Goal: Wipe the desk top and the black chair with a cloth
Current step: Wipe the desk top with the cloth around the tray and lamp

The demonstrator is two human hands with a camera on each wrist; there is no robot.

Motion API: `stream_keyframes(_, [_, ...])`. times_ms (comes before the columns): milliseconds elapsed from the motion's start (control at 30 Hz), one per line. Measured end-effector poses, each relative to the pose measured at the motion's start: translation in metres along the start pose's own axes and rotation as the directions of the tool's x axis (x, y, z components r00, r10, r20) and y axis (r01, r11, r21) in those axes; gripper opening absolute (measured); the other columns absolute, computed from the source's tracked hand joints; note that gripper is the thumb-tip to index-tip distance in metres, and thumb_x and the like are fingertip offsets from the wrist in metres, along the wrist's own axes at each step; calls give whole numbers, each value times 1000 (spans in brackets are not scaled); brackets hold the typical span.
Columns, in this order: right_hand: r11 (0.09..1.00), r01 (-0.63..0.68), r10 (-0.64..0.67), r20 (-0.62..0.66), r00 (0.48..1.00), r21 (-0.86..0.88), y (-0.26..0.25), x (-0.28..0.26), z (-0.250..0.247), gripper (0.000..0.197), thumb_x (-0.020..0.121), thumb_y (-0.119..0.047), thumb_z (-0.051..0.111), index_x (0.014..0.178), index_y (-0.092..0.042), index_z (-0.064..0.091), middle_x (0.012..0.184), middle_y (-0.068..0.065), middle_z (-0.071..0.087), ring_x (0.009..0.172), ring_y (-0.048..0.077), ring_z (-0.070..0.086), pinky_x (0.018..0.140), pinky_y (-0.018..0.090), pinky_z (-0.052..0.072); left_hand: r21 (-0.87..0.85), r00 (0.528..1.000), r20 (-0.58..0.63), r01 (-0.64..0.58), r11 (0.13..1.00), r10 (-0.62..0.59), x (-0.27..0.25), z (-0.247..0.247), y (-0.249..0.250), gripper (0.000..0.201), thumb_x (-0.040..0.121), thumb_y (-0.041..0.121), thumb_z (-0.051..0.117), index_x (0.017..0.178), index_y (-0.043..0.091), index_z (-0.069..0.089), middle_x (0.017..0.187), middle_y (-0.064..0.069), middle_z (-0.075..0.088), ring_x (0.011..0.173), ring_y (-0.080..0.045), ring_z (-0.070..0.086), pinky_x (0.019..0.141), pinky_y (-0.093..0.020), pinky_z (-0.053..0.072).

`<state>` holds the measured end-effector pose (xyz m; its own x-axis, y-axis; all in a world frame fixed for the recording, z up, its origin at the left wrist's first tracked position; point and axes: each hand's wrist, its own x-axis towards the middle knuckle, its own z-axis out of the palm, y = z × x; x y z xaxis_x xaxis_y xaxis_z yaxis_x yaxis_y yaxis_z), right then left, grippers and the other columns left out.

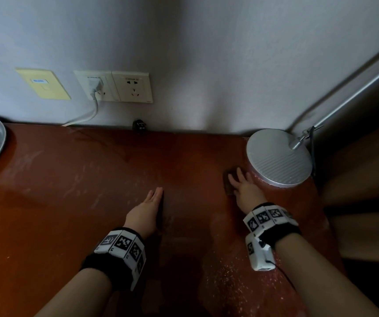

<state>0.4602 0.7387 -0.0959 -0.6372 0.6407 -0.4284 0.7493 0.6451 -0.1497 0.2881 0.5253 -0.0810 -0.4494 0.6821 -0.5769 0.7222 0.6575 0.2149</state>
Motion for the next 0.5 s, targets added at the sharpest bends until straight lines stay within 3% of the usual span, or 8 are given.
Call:
stream_keyframes(67, [998, 68, -68, 20, 997, 15, -14, -13, 16, 64, 96, -4, 35, 150, -29, 12, 158, -1, -11, 145, 26, -8, 114, 45, 23, 1, 1000, -5, 3, 1000, -3, 1, 1, 0, 109, 80, 3, 69, 150, 25, -12, 159, -3, -4, 122, -26, 51, 81, -30, 52])
stream_keyframes(167, [981, 187, -188, 22, 982, 46, -13, -21, 23, 66, 95, 0, 36, 150, -29, 12, 158, -3, -10, 145, 23, -8, 116, 35, 19, 8, 1000, 0, 2, 1000, -2, 1, 0, 0, 111, 79, 6, 71, 150, 24, -11, 159, -3, -5, 123, -27, 51, 83, -31, 52])
stream_keyframes(333, [999, -32, 32, -7, 999, 4, 15, 8, -9, 70, 93, 0, 41, 151, -24, 10, 159, 6, -6, 145, 27, 3, 116, 34, 13, 4, 1000, 9, 12, 1000, -12, -1, -2, 1, 115, 77, 11, 75, 150, 25, -12, 159, -3, -6, 123, -27, 51, 84, -33, 53])
stream_keyframes(500, [998, -52, 52, 11, 999, -28, 11, -15, -4, 76, 89, 4, 39, 151, -21, 3, 158, 3, -11, 146, 26, -2, 116, 35, 18, 9, 1000, 4, 13, 1000, -13, -2, -3, 3, 115, 76, 11, 76, 150, 25, -11, 159, -3, -6, 127, -28, 48, 87, -34, 53])
